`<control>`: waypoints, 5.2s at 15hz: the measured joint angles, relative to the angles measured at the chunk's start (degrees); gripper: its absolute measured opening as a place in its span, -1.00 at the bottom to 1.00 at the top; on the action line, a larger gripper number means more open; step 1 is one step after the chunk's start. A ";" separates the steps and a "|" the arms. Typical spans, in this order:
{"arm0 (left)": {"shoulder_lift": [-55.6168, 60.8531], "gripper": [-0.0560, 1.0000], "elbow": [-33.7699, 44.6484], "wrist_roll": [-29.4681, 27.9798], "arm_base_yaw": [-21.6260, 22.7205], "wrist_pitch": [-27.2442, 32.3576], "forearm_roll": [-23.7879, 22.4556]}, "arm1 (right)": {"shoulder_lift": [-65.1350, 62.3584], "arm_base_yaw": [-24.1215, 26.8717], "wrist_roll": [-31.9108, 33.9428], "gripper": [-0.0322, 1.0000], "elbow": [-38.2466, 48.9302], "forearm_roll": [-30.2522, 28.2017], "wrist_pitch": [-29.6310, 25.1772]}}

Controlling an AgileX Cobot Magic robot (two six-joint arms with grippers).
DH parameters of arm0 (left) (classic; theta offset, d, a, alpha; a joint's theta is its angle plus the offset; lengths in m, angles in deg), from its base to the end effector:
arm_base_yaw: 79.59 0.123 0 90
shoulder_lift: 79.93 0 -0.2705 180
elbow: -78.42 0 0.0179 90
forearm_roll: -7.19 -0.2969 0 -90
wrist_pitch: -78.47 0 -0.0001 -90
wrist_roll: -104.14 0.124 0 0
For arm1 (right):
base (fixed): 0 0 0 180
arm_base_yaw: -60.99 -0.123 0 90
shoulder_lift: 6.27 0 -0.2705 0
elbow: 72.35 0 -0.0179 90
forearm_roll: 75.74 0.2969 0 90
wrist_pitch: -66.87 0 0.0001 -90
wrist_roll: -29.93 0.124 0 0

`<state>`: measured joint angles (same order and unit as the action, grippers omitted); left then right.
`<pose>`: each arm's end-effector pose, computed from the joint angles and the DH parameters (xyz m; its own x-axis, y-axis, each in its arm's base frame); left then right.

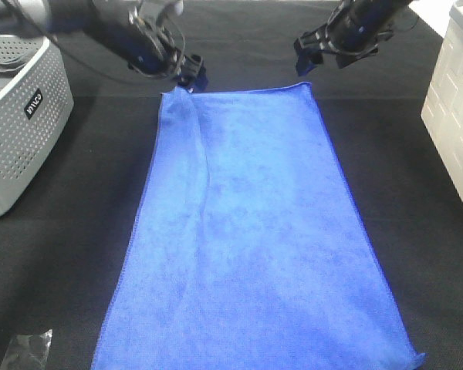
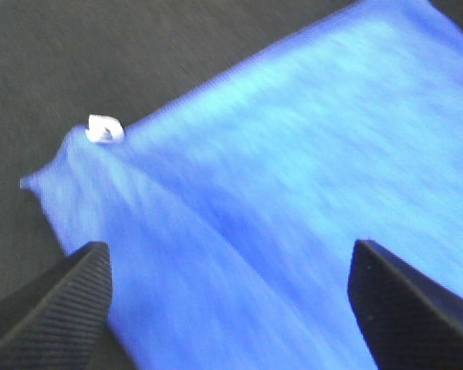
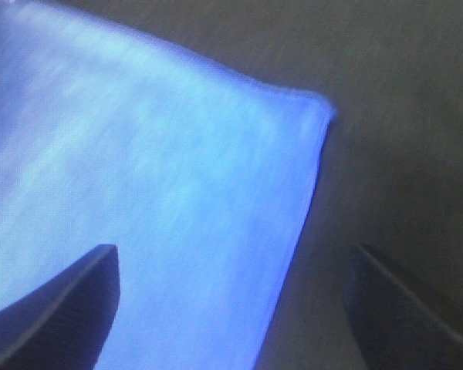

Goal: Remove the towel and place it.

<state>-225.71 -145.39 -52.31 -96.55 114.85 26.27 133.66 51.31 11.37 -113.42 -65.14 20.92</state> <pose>0.5678 -0.1983 0.1423 -0.6333 0.3357 -0.6973 0.5060 0.8614 -0.0449 0.5638 0.1128 0.1692 -0.7387 -0.3204 -0.5931 -0.3929 0.9196 -0.0074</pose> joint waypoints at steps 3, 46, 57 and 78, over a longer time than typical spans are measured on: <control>7.28 0.60 0.00 -12.09 0.00 13.01 -8.59 | -6.93 0.00 3.61 0.52 0.00 0.00 -11.92; 137.91 0.60 83.25 -22.86 17.25 33.23 -20.00 | -131.89 2.12 17.36 0.52 86.29 -11.97 -23.09; 137.91 0.60 91.39 -22.92 17.25 23.78 -17.07 | -132.01 2.12 14.95 0.52 89.21 -12.09 -14.95; 137.91 0.60 91.39 -23.15 19.31 23.78 -16.73 | -132.01 6.59 14.95 0.52 89.21 -11.97 -14.90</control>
<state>-87.80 -54.01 -75.45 -77.24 138.63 9.54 1.65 57.89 26.32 -24.21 -77.12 6.03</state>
